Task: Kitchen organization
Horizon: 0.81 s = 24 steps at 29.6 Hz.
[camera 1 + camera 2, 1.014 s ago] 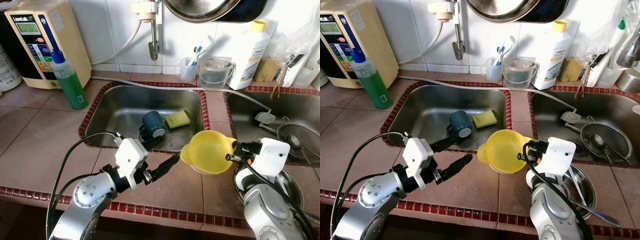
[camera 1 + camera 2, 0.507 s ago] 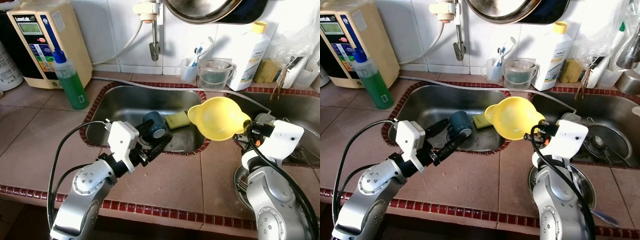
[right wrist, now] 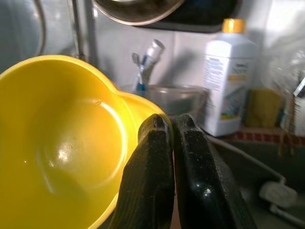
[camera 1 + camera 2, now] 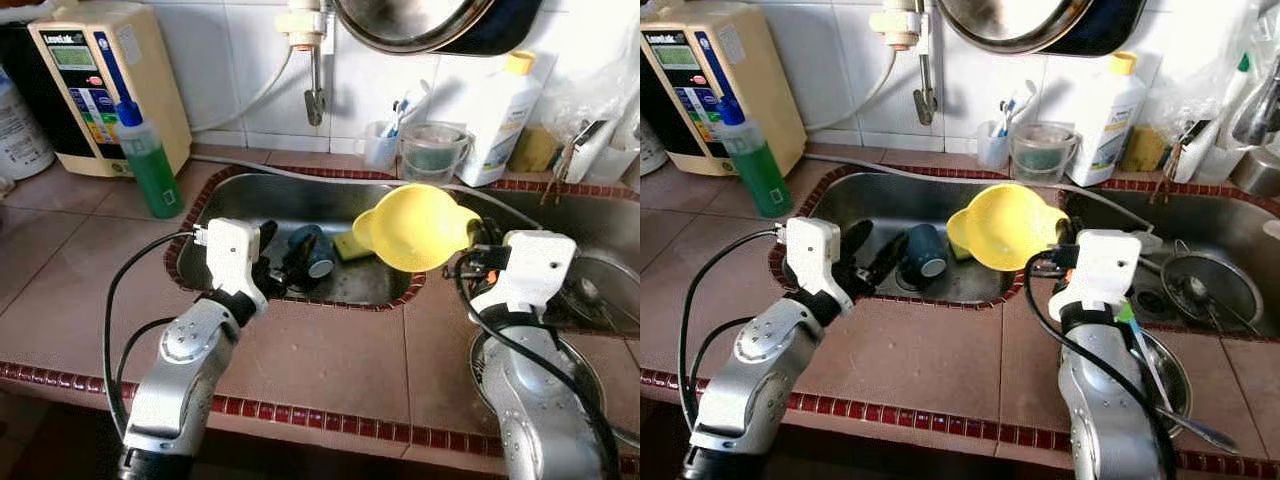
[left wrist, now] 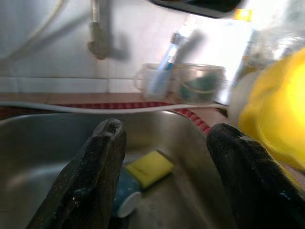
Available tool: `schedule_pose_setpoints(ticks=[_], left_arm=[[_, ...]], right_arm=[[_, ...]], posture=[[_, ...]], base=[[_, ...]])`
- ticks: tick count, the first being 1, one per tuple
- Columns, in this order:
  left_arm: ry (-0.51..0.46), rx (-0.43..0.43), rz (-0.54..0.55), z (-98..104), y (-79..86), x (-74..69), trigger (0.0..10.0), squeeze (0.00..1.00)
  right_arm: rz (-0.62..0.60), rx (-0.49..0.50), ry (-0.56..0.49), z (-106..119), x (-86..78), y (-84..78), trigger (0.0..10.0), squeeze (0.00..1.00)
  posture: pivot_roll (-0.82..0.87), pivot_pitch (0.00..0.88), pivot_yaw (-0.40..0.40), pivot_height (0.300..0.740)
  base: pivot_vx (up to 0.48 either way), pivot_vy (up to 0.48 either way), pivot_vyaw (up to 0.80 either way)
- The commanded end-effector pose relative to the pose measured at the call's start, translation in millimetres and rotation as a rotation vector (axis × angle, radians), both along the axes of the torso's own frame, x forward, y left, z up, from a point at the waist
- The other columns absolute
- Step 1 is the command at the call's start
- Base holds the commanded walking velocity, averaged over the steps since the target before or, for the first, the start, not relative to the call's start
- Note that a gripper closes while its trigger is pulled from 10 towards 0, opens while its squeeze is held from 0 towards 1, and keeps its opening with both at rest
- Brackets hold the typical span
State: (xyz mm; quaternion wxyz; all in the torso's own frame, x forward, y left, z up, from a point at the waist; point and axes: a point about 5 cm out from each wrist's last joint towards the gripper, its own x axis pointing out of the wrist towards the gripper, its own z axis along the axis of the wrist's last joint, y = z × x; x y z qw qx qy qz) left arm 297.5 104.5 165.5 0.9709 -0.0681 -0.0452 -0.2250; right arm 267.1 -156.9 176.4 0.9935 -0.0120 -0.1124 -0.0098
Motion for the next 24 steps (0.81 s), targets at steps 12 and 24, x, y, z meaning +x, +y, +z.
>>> schedule_pose_setpoints(ticks=[12, 24], left_arm=[[0.073, 0.032, 0.255, -19, 20.8, 20.1, 10.0, 0.00], [0.028, 0.042, 0.243, -23, 22.8, 28.1, 10.0, 0.00]], right_arm=[[0.107, -0.028, -0.085, -12, 11.3, 17.4, 10.0, 0.00], [0.157, -0.041, -0.095, -29, 20.9, 29.7, 10.0, 0.00]], posture=[[-0.11, 0.000, -0.007, 0.740], [-0.09, 0.000, -0.004, 0.740]], base=[[0.000, 0.000, 0.00], [0.000, 0.000, 0.00]])
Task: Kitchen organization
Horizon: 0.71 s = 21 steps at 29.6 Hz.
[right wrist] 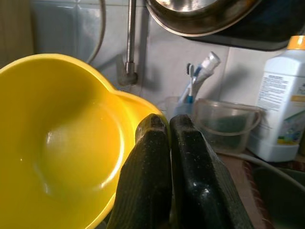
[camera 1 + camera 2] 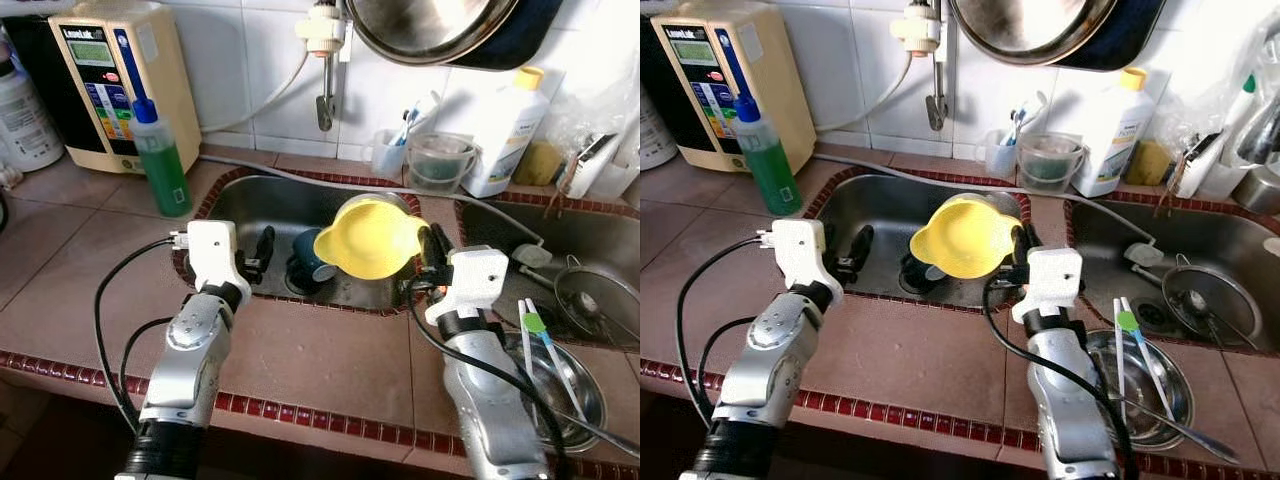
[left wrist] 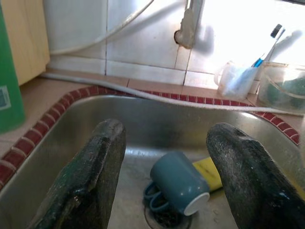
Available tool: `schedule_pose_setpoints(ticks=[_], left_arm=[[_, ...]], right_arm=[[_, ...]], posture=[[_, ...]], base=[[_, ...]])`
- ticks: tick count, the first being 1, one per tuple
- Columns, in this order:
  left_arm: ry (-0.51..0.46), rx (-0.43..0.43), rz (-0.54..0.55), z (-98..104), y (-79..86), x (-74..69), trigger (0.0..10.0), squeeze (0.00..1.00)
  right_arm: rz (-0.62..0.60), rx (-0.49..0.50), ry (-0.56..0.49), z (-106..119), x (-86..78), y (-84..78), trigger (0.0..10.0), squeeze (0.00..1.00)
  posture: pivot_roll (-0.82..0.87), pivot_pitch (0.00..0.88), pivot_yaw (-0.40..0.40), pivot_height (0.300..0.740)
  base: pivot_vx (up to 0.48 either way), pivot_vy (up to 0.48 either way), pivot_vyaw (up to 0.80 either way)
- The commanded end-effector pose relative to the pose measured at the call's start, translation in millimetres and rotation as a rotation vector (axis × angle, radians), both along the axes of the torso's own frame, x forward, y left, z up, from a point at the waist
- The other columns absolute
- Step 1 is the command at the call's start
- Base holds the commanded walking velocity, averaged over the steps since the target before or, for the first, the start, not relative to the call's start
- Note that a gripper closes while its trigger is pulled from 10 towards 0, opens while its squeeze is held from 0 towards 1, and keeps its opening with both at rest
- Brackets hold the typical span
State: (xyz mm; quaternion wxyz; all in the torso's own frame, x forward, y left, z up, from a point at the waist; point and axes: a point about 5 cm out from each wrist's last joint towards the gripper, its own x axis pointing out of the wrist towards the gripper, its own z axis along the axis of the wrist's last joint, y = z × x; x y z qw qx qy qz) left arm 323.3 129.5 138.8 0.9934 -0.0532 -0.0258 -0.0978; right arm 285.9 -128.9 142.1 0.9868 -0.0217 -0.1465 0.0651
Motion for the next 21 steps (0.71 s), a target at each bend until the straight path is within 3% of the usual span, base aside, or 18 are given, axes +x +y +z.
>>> schedule_pose_setpoints(ticks=[1, 21], left_arm=[[-0.020, 0.016, -0.015, 3.9, -2.1, 2.3, 10.0, 0.00], [-0.046, 0.061, -0.038, -2.3, 5.2, -4.3, 10.0, 0.00]], right_arm=[[0.010, -0.003, -0.028, 4.8, 2.3, 1.9, 10.0, 0.00], [0.002, -0.002, -0.017, -3.7, 0.3, -5.6, 10.0, 0.00]], posture=[[-0.09, 0.000, -0.004, 0.740], [-0.10, 0.000, -0.019, 0.740]], base=[[0.000, 0.000, 0.00], [0.000, 0.000, 0.00]])
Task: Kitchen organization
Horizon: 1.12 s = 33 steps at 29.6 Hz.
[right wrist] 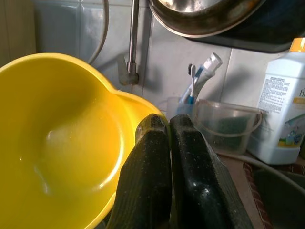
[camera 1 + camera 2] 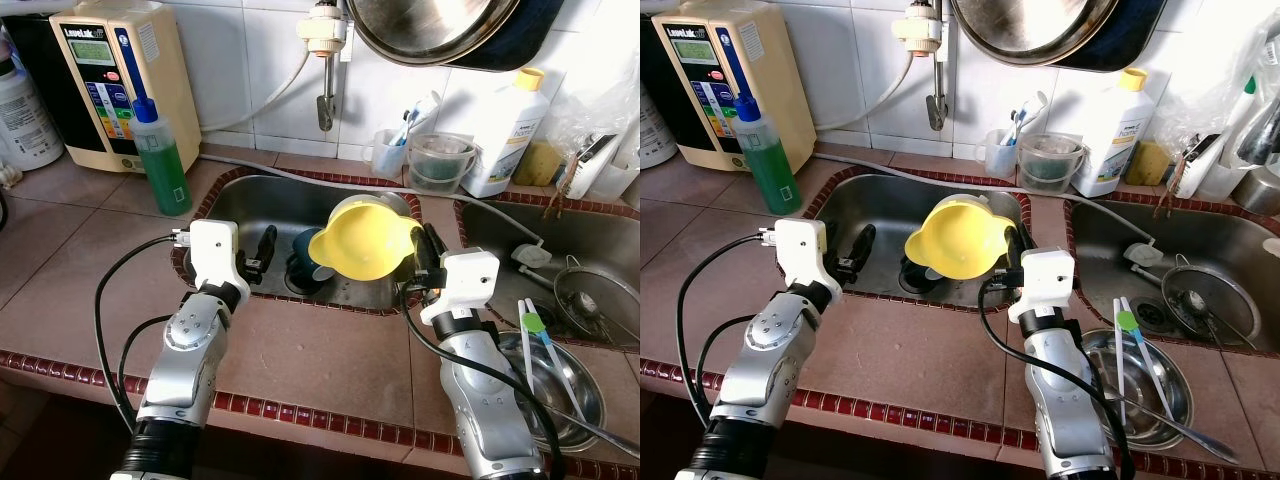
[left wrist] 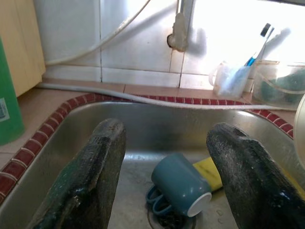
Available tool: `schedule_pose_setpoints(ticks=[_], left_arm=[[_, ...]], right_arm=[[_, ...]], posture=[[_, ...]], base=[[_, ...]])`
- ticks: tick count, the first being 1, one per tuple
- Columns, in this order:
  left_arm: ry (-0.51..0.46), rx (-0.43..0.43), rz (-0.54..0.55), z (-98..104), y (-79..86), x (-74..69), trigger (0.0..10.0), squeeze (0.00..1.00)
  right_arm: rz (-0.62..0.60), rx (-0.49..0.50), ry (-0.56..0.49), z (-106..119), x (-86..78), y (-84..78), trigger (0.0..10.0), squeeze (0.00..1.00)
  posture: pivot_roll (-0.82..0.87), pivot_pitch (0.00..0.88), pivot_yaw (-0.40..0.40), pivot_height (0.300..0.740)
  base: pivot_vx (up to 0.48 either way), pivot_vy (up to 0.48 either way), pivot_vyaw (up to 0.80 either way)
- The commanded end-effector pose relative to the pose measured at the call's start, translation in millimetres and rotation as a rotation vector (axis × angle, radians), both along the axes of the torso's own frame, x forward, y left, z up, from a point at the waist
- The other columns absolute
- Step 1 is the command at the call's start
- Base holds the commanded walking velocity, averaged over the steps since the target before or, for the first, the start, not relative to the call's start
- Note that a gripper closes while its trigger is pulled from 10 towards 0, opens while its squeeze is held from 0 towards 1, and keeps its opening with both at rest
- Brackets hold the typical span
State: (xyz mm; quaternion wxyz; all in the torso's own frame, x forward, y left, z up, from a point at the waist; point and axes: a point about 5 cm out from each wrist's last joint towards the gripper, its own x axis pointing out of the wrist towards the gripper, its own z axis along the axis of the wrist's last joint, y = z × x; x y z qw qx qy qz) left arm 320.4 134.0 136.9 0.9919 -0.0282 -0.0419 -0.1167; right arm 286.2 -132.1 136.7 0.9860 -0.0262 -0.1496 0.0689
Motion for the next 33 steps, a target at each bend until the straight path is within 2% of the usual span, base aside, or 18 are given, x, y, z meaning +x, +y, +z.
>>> schedule_pose_setpoints(ticks=[1, 4, 10, 19, 24, 33], left_arm=[[-0.002, 0.018, 0.003, -2, 1.7, -1.8, 10.0, 0.00], [-0.024, 0.027, 0.013, -4, 2.7, -4.8, 10.0, 0.00], [-0.023, -0.009, 0.029, -8, 6.7, -13.1, 10.0, 0.00], [-0.052, 0.019, -0.015, -4, 7.3, -15.0, 10.0, 0.00], [-0.064, 0.032, -0.068, -1, 4.3, -17.9, 10.0, 0.00], [-0.070, 0.053, -0.175, 1, -7.6, -32.6, 10.0, 0.00]], right_arm=[[-0.010, 0.018, 0.000, 0, -0.5, -3.0, 10.0, 0.00], [-0.020, 0.038, 0.025, -5, -2.3, -5.2, 10.0, 0.00], [-0.032, 0.054, 0.052, -12, -7.6, -7.6, 10.0, 0.00], [-0.040, 0.030, 0.060, -11, -3.4, -13.4, 10.0, 0.00], [-0.042, 0.016, 0.058, -10, 1.6, -19.5, 10.0, 0.00], [-0.023, -0.015, 0.073, -9, 14.3, -30.0, 10.0, 0.00]], posture=[[-0.10, 0.000, -0.020, 0.740], [-0.11, 0.000, -0.022, 0.740], [-0.11, 0.000, -0.025, 0.740], [-0.10, 0.000, -0.026, 0.740], [-0.10, 0.000, -0.020, 0.740], [-0.09, 0.023, -0.019, 0.740]], base=[[0.000, 0.000, 0.00], [0.000, 0.000, 0.00], [0.000, 0.000, 0.00], [0.000, 0.000, 0.00], [0.000, 0.000, 0.00], [0.000, 0.000, 0.00]])
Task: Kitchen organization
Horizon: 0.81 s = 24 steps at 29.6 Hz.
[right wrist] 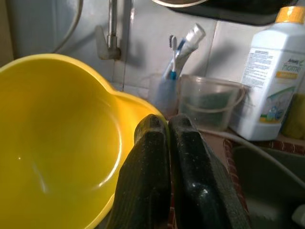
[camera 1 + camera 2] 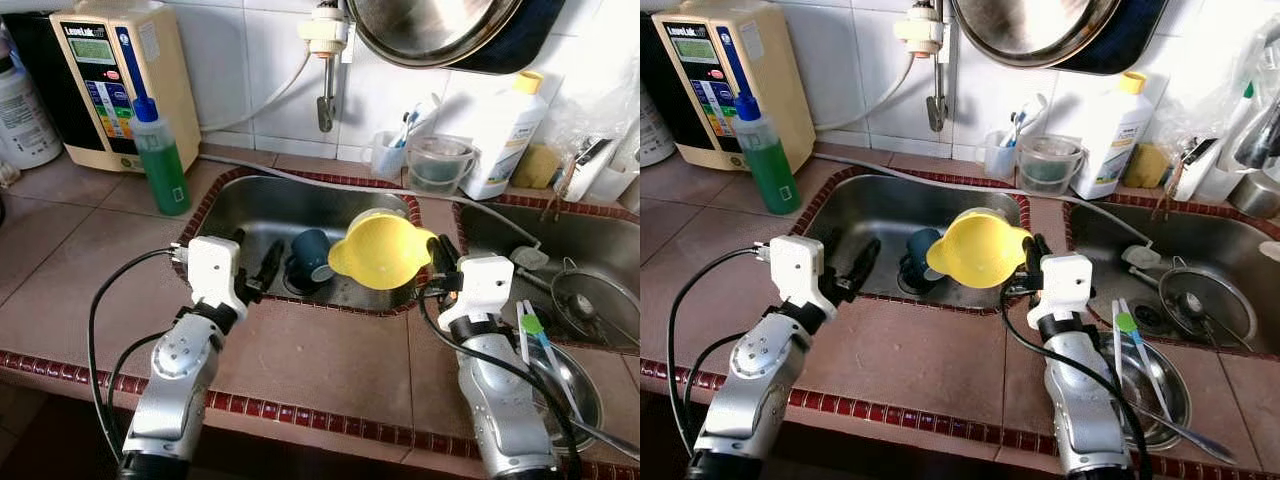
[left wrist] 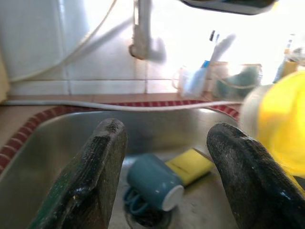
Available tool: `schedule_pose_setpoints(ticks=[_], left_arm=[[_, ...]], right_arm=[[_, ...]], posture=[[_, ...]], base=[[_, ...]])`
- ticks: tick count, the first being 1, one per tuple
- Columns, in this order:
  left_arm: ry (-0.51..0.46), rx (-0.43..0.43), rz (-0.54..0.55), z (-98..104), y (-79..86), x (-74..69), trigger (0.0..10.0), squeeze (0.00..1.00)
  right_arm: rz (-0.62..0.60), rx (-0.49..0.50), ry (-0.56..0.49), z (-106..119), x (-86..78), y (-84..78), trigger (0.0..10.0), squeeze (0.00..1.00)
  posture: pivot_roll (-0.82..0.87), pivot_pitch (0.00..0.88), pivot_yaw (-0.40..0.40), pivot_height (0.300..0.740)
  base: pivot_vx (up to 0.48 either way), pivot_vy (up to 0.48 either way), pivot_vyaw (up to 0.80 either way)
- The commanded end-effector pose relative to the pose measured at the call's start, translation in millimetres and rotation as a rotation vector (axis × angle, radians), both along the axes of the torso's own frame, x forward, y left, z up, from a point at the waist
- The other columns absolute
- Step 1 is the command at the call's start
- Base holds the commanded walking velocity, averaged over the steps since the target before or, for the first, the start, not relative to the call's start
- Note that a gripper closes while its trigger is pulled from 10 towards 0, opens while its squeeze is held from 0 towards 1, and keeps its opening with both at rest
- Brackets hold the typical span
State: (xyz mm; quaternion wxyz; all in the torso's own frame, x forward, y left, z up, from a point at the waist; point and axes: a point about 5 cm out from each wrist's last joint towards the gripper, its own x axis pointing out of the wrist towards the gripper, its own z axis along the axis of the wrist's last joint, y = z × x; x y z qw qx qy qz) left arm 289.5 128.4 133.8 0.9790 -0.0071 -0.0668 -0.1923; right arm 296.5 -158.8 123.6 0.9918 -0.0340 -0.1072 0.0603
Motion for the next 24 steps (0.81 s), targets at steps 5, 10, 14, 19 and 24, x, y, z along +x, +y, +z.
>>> schedule_pose_setpoints(ticks=[5, 10, 14, 19, 24], left_arm=[[-0.010, 0.018, -0.074, 8, -5.4, -10.3, 10.0, 0.00], [-0.009, 0.024, -0.105, 11, -7.2, -17.4, 10.0, 0.00], [-0.011, 0.034, -0.129, 13, -9.1, -21.0, 10.0, 0.00], [0.006, 0.066, -0.187, 14, -11.6, -31.3, 10.0, 0.00], [0.025, 0.076, -0.215, 13, -11.0, -38.3, 10.0, 0.00]], right_arm=[[0.009, 0.006, -0.009, 9, 12.8, -7.8, 10.0, 0.00], [0.034, 0.011, -0.007, 12, 20.2, -8.9, 10.0, 0.00], [0.044, 0.004, -0.005, 14, 24.5, -8.0, 10.0, 0.00], [0.090, 0.005, -0.011, 20, 31.6, -2.1, 10.0, 0.00], [0.113, 0.007, -0.014, 24, 37.2, 2.3, 10.0, 0.00]], posture=[[-0.08, 0.044, -0.020, 0.740], [-0.07, 0.069, -0.018, 0.740], [-0.06, 0.091, -0.017, 0.740], [-0.06, 0.135, -0.009, 0.740], [-0.05, 0.158, -0.002, 0.740]], base=[[0.000, 0.000, 0.00], [0.000, 0.000, 0.00], [0.000, 0.000, 0.00], [0.000, 0.000, 0.00], [0.000, 0.000, 0.00]])
